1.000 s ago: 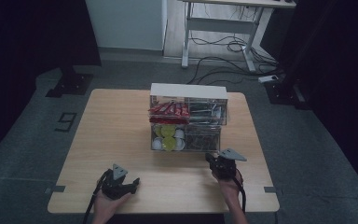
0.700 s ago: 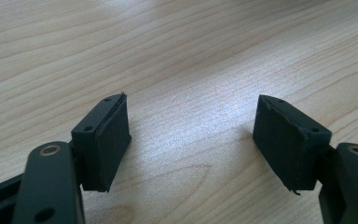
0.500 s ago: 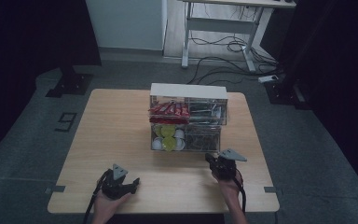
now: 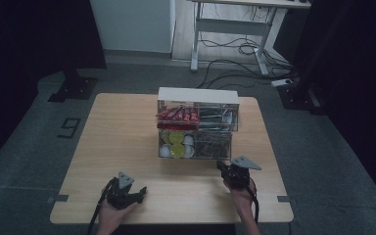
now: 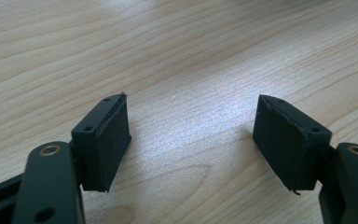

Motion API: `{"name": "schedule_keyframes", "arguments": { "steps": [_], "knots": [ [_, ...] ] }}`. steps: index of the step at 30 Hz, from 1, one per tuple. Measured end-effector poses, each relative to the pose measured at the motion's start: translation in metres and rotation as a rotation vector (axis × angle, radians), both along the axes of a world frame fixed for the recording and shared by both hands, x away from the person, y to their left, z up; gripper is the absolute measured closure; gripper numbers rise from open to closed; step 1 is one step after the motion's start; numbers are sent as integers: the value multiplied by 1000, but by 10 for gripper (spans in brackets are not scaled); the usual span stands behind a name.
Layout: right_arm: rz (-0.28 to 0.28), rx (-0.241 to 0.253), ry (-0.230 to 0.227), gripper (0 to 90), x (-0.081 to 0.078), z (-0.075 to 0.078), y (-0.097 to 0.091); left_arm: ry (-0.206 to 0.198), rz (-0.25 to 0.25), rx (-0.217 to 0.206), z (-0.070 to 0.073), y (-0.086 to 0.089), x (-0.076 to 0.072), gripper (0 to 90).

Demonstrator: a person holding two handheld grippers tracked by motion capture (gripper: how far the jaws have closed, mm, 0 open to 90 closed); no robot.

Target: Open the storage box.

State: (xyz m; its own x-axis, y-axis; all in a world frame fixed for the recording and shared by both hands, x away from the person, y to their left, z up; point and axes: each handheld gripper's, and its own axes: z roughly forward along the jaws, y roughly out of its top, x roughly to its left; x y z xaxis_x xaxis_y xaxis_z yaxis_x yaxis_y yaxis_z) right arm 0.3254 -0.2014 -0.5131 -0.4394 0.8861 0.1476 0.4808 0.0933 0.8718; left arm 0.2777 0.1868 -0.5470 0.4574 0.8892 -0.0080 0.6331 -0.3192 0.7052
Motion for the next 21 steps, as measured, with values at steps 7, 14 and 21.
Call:
{"name": "schedule_keyframes", "arguments": {
  "steps": [7, 14, 21],
  "knots": [
    [4, 5, -5, 892, -2, 3, -1, 0, 0, 0, 0, 0, 0, 270],
    [1, 5, -12, 891, -4, 4, 0, 0, 0, 0, 0, 0, 0, 270],
    [-9, 20, -32, 891, -5, 8, -2, 0, 0, 0, 0, 0, 0, 270]
  ]
}}
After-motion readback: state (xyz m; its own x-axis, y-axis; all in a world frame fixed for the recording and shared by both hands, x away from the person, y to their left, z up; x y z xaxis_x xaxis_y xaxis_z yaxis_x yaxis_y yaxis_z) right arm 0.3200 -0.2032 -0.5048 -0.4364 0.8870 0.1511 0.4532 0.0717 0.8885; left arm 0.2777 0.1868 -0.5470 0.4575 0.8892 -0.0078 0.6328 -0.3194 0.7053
